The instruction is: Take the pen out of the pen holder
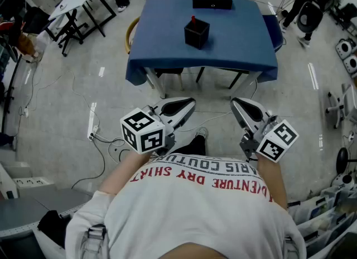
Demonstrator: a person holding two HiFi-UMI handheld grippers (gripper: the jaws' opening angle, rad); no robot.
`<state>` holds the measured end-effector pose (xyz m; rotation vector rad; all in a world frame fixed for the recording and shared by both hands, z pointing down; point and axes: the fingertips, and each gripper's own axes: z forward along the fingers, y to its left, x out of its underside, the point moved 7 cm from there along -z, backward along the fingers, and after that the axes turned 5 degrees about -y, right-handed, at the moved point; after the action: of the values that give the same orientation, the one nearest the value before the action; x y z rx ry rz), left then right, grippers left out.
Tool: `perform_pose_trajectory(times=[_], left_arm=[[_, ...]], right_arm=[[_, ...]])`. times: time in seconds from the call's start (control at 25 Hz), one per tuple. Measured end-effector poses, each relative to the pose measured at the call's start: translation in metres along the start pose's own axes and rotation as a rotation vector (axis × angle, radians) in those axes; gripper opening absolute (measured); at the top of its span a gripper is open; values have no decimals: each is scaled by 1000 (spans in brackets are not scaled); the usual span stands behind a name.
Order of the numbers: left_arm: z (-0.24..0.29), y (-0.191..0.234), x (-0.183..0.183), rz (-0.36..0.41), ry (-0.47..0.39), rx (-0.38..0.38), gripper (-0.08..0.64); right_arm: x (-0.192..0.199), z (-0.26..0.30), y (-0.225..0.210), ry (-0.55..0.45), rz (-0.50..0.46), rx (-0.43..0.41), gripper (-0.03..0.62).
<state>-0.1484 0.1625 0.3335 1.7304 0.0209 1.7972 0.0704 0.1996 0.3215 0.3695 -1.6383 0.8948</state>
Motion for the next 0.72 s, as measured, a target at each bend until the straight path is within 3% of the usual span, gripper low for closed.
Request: perform_pose_trajectory(times=[0.72], left_arm=[[-8, -3, -6, 3, 1, 3, 35]], right_arm=[[-7, -3, 4, -15, -27, 68, 26]])
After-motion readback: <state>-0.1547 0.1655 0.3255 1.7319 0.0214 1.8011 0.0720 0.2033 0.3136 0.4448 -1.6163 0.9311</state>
